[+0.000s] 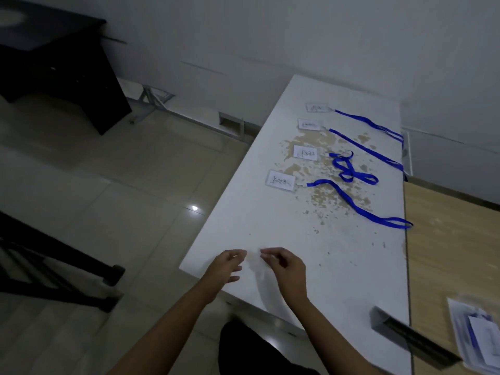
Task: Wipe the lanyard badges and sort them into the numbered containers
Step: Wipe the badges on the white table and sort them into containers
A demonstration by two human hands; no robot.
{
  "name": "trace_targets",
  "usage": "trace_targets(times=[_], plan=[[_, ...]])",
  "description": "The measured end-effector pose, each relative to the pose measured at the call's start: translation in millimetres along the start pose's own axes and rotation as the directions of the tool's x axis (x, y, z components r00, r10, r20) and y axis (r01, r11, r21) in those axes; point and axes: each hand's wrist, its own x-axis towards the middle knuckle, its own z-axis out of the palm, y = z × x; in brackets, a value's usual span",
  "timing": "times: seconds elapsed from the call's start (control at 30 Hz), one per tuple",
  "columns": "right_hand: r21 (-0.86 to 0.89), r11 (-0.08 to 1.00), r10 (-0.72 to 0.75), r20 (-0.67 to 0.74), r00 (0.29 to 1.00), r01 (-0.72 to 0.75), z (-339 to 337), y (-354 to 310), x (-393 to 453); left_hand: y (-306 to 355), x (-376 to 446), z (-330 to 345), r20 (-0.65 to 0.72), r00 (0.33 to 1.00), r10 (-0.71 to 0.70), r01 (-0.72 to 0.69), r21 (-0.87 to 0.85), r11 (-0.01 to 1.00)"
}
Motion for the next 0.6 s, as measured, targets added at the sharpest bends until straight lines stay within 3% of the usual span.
trace_targets(times=[0.13, 0.27, 0.43, 0.6], plan=[[0.202, 0.978, 0.045, 0.068, 0.997, -0.058, 30, -30, 27, 25, 15, -21, 0.032, 0.999, 0.016, -0.012, -0.121, 0.993], [0.33, 0.931, 0.123, 0.126, 0.984, -0.158, 47, -38, 62, 45, 44, -43, 0.081, 0.993, 0.091, -0.092, 0.012, 0.996], [0.322, 0.933, 0.129, 0.116, 0.985, -0.16, 59, -45, 114, 80, 92, -61, 0.14, 0.979, 0.148, -0.173, 0.193, 0.966], [0.322, 0.935, 0.138, 0.053, 0.989, -0.148, 67, -53, 161, 113, 130, -72, 0.106, 0.977, 0.185, -0.203, 0.194, 0.96]])
